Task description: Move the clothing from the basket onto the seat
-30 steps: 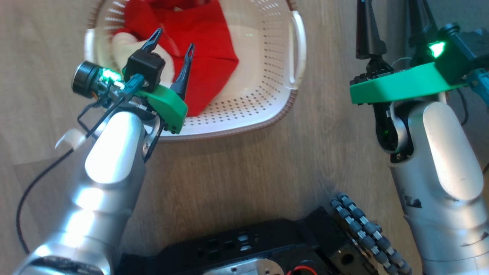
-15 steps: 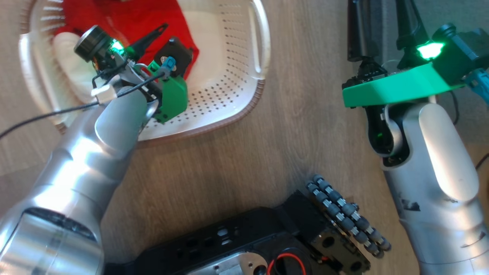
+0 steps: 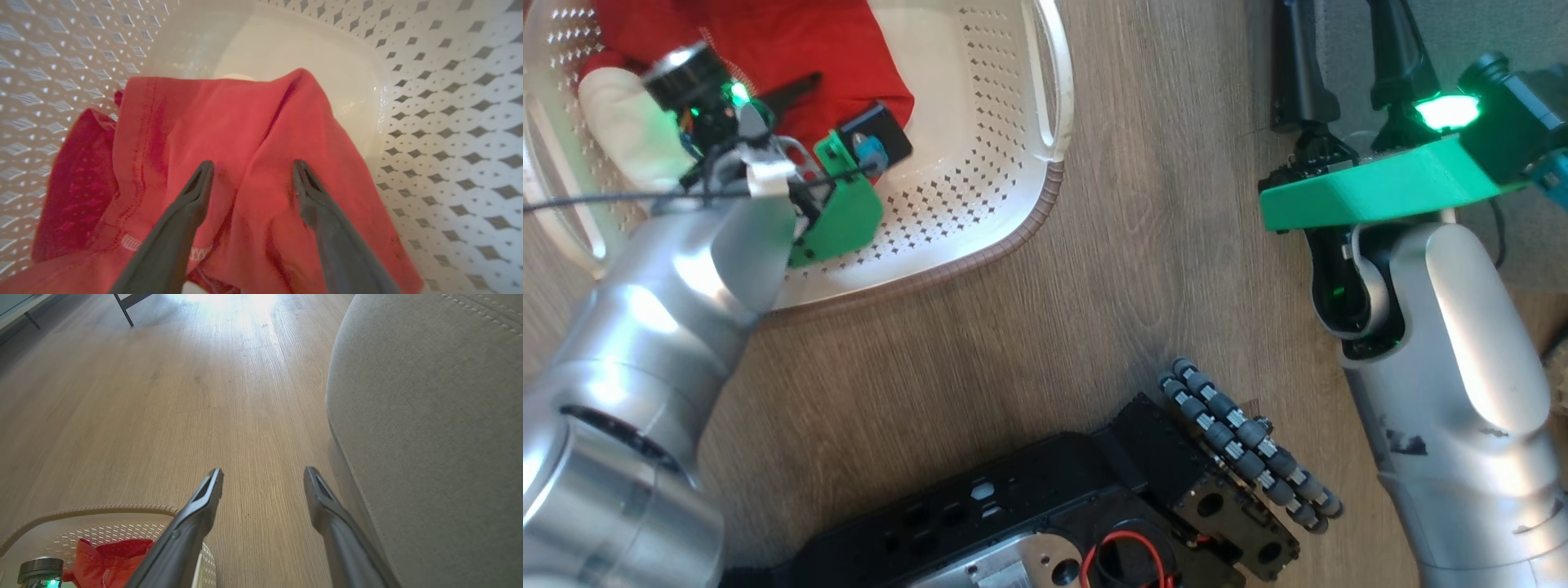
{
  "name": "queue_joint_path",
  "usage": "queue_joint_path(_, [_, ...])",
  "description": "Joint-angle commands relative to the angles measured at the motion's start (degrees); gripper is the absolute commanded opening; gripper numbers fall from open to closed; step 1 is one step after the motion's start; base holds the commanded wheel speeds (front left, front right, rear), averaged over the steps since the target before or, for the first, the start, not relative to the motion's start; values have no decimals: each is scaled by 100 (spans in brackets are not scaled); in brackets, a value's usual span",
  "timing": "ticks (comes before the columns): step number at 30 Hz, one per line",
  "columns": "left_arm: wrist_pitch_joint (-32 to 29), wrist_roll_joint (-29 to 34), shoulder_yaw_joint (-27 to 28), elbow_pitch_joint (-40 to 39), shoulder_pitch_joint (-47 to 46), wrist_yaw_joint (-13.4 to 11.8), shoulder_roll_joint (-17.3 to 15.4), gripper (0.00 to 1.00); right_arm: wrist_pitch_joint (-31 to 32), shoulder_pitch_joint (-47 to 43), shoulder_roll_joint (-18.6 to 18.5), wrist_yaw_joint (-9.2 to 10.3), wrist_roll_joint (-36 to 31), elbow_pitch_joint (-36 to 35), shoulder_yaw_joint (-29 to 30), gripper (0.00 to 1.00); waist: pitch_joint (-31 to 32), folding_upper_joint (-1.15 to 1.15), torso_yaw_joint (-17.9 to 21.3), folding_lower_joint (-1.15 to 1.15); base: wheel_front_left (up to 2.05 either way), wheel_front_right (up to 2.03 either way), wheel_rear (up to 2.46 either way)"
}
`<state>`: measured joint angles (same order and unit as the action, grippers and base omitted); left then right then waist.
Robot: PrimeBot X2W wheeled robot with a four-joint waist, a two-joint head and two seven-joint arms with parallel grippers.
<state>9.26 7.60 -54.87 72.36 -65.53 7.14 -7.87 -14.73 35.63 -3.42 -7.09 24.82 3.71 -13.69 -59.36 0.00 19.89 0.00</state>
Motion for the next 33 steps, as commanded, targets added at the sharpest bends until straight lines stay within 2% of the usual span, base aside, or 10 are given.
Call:
queue_joint_path(1, [-73,40,27,-24,-30,35,-94,100,-27,-403,54,-40,67,-173,-27,100,-7,0,-2,0,0,0,0])
queue_joint_path(18, [-1517,39,-270,141,-224,16,-244,100,-27,-429,54,-40,82,-174,-33,100,-65,0,-82,0,0,0,0])
queue_joint_path(25, [-1700,-31,-318,148,-252,-2,-219,100,-27,-403,54,-40,27,-140,-34,100,-58,0,-123,0,0,0,0])
queue_joint_path(26, [-1683,-43,-326,149,-251,-2,-211,69,-27,-397,54,-40,19,-139,-29,100,-56,0,-130,0,0,0,0])
queue_joint_path(27, [-1656,-66,-325,149,-243,-1,-201,19,-27,-390,54,-40,12,-135,-24,100,-51,0,-138,0,0,0,0])
queue_joint_path(28, [-1642,-80,-332,149,-232,0,-195,0,-27,-379,54,-40,4,-134,-21,100,-44,0,-142,0,0,0,0])
queue_joint_path(33, [-1567,-188,-318,151,-173,-32,-173,0,-27,-302,54,-40,-44,-117,39,100,2,0,-153,0,0,0,0])
